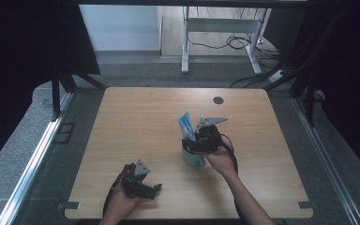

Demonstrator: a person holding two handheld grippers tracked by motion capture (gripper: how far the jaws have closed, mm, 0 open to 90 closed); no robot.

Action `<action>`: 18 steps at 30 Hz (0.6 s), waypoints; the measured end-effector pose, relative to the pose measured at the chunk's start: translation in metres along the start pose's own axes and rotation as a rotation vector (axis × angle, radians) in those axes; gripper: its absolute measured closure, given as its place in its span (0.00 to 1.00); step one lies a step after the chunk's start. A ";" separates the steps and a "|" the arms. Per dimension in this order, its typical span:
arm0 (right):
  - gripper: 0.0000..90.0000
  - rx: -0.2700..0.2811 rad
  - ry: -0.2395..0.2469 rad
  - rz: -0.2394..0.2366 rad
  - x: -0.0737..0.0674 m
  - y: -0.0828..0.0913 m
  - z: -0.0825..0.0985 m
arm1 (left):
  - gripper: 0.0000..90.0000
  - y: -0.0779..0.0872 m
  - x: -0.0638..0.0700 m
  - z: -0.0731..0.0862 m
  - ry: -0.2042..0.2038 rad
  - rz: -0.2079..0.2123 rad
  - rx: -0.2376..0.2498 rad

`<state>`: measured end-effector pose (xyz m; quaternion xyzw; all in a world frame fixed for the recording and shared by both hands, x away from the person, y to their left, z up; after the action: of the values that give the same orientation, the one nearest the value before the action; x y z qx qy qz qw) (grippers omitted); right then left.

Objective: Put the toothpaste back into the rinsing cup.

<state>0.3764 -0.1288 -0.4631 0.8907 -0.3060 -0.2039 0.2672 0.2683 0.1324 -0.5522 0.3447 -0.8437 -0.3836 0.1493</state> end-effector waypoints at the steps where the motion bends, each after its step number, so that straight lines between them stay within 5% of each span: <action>1: 0.55 -0.003 0.000 -0.004 0.000 0.000 0.000 | 0.00 0.000 0.000 0.000 0.000 0.000 0.000; 18: 0.35 -0.013 0.003 -0.025 -0.001 0.008 0.001 | 0.00 0.000 0.000 0.000 -0.003 -0.001 -0.002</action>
<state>0.3712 -0.1340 -0.4586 0.8931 -0.2932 -0.2076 0.2708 0.2684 0.1326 -0.5520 0.3445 -0.8434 -0.3848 0.1482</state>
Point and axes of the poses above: each handheld gripper's, and its own axes: y roughly backward along the jaws, z roughly out of its underside, x roughly to its right, the point moved 1 cm from there along -y, roughly forward along the jaws, and after that the axes turned 3 degrees about -y, right-handed, at the moved point
